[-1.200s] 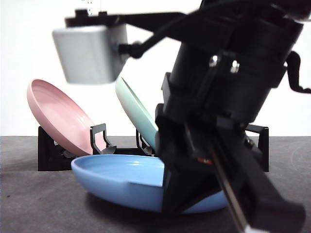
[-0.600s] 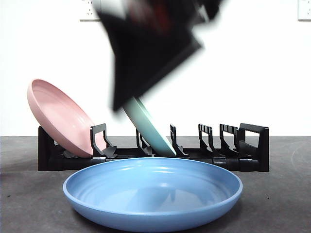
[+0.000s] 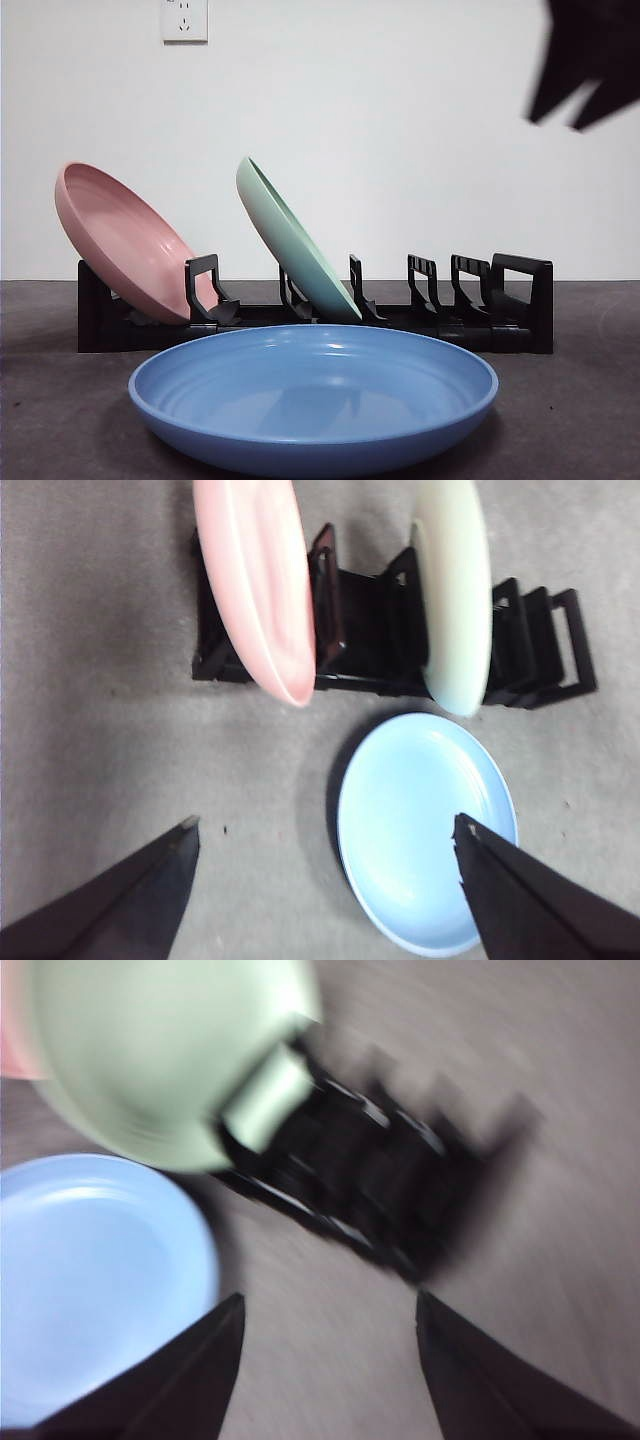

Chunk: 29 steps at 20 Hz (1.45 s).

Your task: Place the plate

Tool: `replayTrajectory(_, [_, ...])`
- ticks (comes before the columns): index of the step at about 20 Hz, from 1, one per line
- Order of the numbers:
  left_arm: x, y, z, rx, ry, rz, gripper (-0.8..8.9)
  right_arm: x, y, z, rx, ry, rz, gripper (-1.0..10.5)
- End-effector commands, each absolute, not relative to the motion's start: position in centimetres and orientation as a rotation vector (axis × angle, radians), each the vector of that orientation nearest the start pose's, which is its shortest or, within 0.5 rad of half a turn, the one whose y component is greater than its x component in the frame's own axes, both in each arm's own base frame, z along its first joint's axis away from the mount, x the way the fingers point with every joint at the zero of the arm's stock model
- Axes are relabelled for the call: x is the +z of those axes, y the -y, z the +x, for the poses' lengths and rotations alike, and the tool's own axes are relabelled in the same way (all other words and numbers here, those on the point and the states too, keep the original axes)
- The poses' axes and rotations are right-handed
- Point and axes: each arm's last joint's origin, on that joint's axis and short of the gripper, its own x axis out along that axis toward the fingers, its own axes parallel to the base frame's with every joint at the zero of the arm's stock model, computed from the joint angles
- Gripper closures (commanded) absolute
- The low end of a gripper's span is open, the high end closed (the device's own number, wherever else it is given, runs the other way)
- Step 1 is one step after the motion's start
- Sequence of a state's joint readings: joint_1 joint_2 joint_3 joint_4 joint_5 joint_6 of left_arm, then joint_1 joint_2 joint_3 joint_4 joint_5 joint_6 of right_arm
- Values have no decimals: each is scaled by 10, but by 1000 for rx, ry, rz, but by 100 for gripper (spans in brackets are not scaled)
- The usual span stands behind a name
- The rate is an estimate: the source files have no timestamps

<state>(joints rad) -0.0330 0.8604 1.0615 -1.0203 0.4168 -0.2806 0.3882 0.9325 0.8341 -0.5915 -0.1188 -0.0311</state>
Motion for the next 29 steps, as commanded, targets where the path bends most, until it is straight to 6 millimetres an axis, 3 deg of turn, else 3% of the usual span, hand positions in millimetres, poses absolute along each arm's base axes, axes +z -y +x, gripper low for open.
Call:
replayTrajectory(1, [347,17,159,-287,-880,-417,409,282,-53,167,422,-734,-38,675])
replayTrajectory(5, [359,22,204,-191,-943,-355,408,269,-38,158,344,-764,9,676])
replayTrajectory(10, [380,45,262,-112,-936,-221,409,273,-35,144,334,-709,20,676])
replayTrajectory(16, [361,74,309,42,-1052,-35,408,282,-31,128,328,-642,21,676])
replayTrajectory(22, [332,82,336,97,-1106,23,409,287,-28,117,306,-605,14,676])
replayTrajectory(25, [328,82,340,112,-1099,32,418,288,-27,115,282,-593,6,676])
replayTrajectory(29, [329,83,342,109,-1081,27,673,287,-27,115,282,-598,6,676])
